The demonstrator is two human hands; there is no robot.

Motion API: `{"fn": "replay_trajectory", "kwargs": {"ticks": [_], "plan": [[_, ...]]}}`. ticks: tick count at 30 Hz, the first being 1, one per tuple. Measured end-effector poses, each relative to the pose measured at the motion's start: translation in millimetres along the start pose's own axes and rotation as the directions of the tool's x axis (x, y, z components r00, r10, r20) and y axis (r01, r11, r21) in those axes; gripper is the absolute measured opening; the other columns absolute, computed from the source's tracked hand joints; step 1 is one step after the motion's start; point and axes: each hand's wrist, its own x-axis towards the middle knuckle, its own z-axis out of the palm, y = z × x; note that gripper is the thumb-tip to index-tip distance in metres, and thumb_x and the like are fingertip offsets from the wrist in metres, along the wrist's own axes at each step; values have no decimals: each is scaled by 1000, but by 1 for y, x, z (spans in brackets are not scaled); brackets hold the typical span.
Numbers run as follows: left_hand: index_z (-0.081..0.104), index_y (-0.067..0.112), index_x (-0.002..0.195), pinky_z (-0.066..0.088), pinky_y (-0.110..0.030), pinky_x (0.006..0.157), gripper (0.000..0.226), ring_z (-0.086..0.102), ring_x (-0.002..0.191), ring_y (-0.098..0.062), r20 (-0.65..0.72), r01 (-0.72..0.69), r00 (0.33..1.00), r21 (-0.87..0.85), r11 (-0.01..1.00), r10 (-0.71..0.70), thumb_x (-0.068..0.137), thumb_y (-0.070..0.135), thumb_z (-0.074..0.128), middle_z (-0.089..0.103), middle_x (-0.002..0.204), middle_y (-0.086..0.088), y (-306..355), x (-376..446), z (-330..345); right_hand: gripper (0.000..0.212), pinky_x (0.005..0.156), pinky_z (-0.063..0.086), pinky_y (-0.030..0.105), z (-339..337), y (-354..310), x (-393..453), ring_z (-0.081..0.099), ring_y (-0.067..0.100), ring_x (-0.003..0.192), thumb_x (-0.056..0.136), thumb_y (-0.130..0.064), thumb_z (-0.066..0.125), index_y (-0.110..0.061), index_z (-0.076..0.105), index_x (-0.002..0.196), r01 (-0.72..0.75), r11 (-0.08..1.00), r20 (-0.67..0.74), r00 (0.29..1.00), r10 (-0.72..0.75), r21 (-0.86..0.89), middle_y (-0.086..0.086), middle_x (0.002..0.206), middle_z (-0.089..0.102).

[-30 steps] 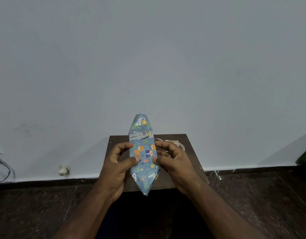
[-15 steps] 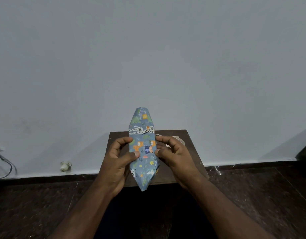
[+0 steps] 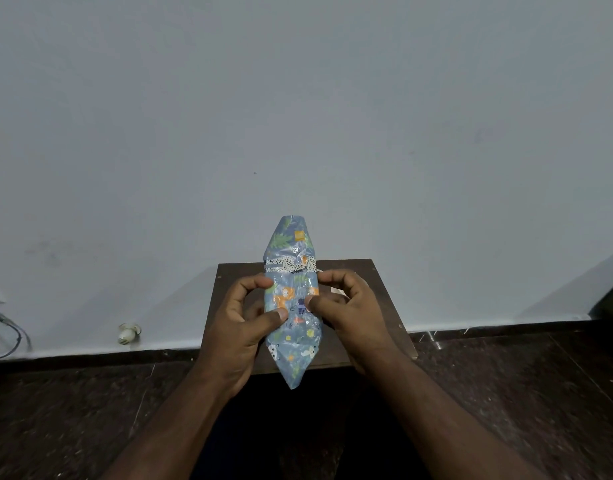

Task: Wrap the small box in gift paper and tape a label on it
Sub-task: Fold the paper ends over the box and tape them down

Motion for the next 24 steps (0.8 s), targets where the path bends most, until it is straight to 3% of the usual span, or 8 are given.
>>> {"fn": "replay_trajectory", "kwargs": {"ticks": [10,14,17,21,24], "plan": [[56,12,112,63,-39,77,41,73,96,-29,-25,-3,1000,-23,1000,3,84,-17,62,76,106,-1,0,1,0,42,82,61,38,0,-2,0,74,27,97,78,0,81,-5,61,115,-22,998,-11,1000,22,60,10,103,77],[59,13,111,62,-37,74,38,73,96,-29,-64,13,998,-73,997,-17,84,-14,63,74,112,-6,1,2,-1,43,83,60,37,-4,-3,-2,71,22,107,84,-5,78,-10,62,123,-55,989,53,997,48,140,1,122,70],[61,12,109,62,-37,76,33,72,99,-30,-84,23,996,-84,996,-30,83,-8,66,72,117,-11,1,3,-2,38,87,58,36,-9,-6,-6,69,18,112,94,-2,63,-14,60,130,-87,984,169,984,61,157,-6,124,70],[64,12,106,62,-33,73,25,73,96,-24,-117,48,991,-103,994,-60,84,1,68,73,115,-11,3,4,-4,48,90,55,30,-20,-5,-7,63,17,122,94,8,51,-18,59,134,-67,995,277,960,45,69,-2,130,68],[67,10,108,61,-31,70,22,74,95,-21,-117,79,989,-116,990,-92,87,4,67,74,111,-11,4,5,-4,61,98,50,22,-25,-6,-8,46,1,136,83,6,64,-25,59,136,137,976,317,945,-77,-172,-10,147,53]]}}
